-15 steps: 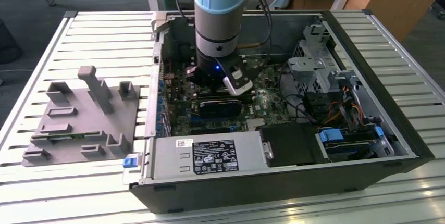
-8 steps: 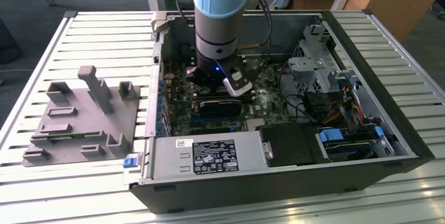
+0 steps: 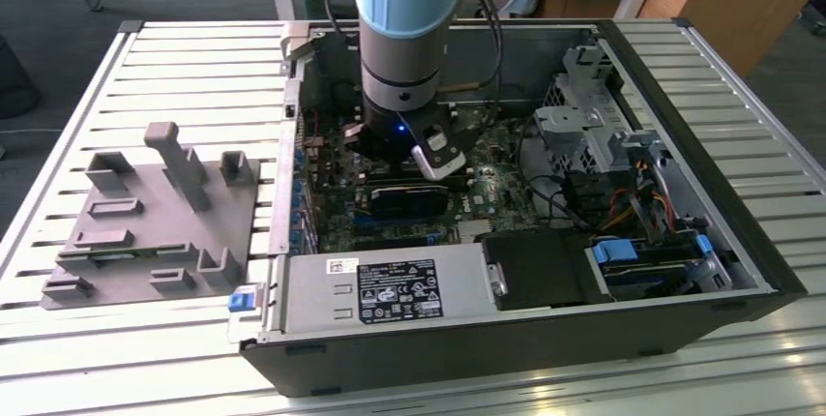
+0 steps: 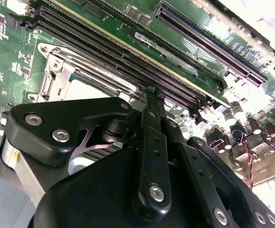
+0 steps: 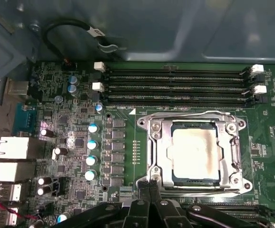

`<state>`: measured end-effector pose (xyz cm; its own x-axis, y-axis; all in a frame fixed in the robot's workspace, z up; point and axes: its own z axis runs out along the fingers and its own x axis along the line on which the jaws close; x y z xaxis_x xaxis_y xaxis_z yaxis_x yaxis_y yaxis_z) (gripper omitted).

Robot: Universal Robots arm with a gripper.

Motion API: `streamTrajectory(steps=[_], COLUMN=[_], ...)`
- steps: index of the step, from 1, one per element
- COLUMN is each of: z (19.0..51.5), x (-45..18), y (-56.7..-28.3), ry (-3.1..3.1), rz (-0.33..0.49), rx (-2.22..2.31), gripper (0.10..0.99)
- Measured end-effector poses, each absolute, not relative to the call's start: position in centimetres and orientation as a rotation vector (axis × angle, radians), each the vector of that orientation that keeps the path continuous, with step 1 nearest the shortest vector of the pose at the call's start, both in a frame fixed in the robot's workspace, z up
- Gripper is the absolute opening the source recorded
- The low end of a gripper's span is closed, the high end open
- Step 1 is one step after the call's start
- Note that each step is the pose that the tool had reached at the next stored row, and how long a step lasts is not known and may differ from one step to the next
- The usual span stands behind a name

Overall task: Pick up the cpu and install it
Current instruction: 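Install the second cpu locking lever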

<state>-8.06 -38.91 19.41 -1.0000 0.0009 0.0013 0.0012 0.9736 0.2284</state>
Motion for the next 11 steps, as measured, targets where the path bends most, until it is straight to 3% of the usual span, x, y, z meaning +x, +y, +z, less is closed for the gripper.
streamTrajectory(steps=[11], z=[19.09], x=[-8.26], y=[-38.75], ry=[-3.119], rz=[-0.364], rx=[-0.002], gripper=[0.106])
